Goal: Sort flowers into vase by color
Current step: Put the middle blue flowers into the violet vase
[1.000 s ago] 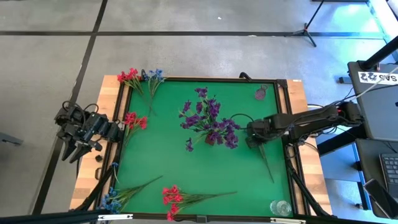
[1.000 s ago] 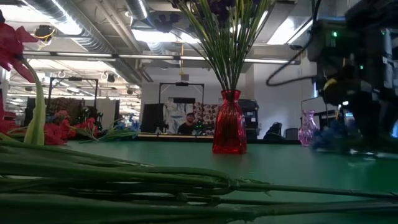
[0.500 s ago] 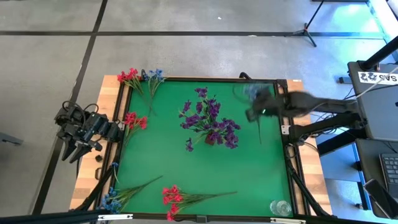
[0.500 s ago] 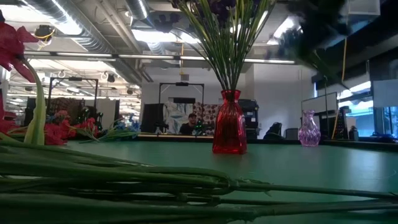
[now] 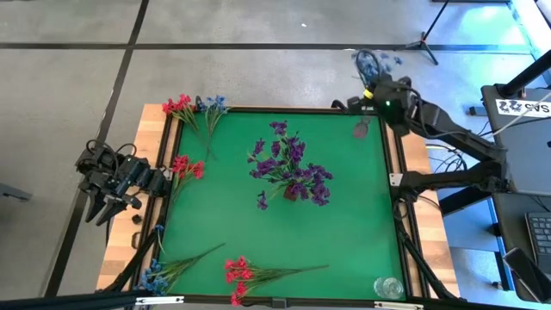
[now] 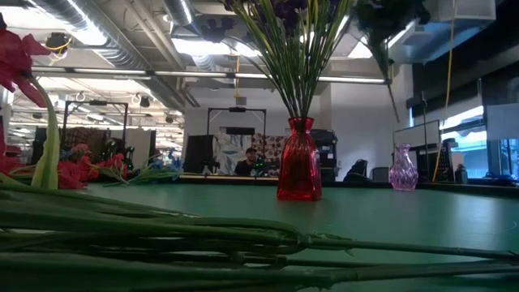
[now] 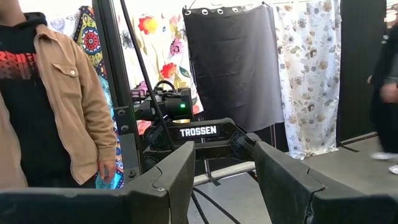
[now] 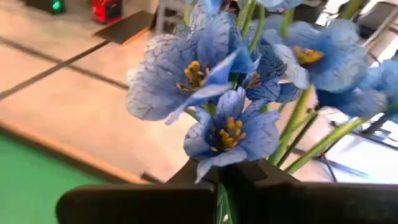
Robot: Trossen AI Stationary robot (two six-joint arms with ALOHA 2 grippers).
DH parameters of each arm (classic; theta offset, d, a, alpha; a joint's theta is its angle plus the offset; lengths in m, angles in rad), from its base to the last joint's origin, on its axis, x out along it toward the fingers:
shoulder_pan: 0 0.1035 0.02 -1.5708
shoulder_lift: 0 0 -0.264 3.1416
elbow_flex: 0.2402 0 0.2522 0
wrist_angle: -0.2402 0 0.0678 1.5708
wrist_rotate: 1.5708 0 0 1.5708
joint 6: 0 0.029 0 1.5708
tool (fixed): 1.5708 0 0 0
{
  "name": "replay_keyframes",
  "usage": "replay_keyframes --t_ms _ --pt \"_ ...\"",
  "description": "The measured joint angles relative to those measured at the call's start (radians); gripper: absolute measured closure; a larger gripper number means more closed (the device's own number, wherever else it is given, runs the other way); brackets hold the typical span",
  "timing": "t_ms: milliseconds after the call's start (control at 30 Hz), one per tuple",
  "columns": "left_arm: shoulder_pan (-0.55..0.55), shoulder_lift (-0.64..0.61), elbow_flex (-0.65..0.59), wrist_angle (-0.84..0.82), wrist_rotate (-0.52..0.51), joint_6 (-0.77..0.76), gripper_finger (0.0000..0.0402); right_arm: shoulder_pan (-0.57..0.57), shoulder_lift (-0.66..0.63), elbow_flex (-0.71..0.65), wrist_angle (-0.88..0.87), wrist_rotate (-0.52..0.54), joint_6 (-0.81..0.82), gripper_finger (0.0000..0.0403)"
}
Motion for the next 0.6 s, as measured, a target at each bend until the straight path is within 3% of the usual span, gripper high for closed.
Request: replay_keyframes --t_ms 233,600 --pt "0.0 0.0 0.0 0.0 0.0 0.0 0.024 -0.152 -0.008 -0.129 0.152 -0.075 -0.061 0.0399" --pt "0.0 0.0 0.0 0.0 0.0 0.0 0.024 -0.154 -0.049 -0.208 0.285 -0.068 -0.118 0.0397"
